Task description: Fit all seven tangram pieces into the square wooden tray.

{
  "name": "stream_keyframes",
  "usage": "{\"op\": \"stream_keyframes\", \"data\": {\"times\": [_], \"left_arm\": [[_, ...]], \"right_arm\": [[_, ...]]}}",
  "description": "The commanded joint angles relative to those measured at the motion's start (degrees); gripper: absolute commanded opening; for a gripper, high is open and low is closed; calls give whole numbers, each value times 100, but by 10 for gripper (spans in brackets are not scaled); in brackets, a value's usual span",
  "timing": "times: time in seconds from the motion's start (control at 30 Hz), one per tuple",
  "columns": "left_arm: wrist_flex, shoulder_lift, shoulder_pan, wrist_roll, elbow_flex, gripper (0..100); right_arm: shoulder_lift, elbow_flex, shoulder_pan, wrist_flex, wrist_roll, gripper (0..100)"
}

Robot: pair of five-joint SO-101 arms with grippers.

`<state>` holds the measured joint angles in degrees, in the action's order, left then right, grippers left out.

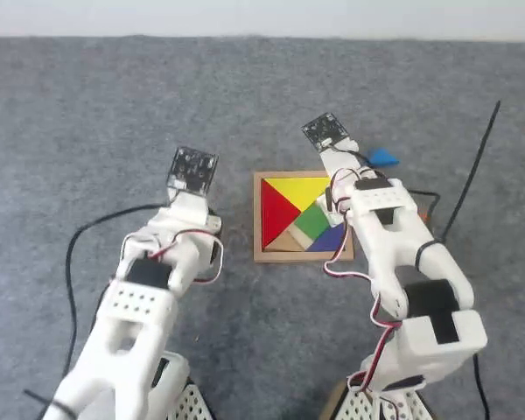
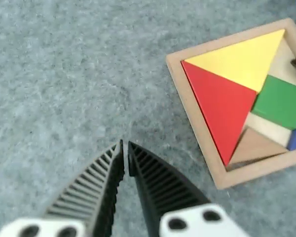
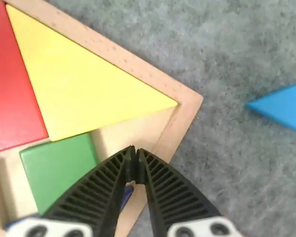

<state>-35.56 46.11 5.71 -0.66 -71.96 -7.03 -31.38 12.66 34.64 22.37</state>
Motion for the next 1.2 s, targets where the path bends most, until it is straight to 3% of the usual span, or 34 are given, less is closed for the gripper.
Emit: {"op": "stream_keyframes", "data": {"times": [0.0,0.7,1.0,1.17], "left_arm": [[-237,774,-44,-70,-136,12],[-273,1187,-44,-53,-259,12],[-264,1213,-44,-53,-312,12],[-255,1213,-44,-53,-312,12]], "right_arm": [[22,352,136,-48,343,7],[57,343,936,796,545,7],[66,229,1314,796,870,7],[66,220,1648,954,1512,7]]}}
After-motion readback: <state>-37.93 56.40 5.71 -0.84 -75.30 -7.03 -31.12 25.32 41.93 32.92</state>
